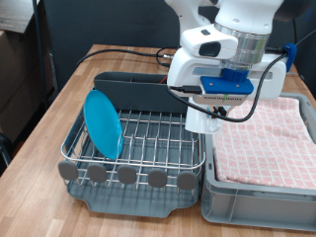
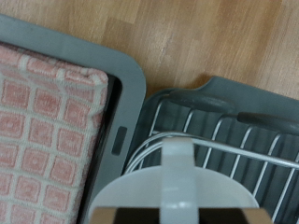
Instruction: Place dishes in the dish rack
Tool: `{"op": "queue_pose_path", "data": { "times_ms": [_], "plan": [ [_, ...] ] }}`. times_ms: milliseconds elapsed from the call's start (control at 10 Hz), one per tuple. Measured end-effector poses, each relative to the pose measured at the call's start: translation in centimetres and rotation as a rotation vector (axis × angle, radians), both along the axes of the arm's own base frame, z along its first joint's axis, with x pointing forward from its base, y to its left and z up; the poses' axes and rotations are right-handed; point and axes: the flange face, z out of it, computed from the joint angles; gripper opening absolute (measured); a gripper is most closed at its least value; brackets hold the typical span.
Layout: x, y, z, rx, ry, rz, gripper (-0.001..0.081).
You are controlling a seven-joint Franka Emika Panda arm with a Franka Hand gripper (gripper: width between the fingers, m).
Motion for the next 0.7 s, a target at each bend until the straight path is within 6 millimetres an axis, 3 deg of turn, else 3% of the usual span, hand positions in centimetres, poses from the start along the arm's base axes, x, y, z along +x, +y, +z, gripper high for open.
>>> {"op": "queue_pose_path", "data": {
  "times_ms": [700],
  "plan": [
    [3.7, -1.8, -1.8, 0.004, -0.002, -0.015, 0.007]
  ]
}}
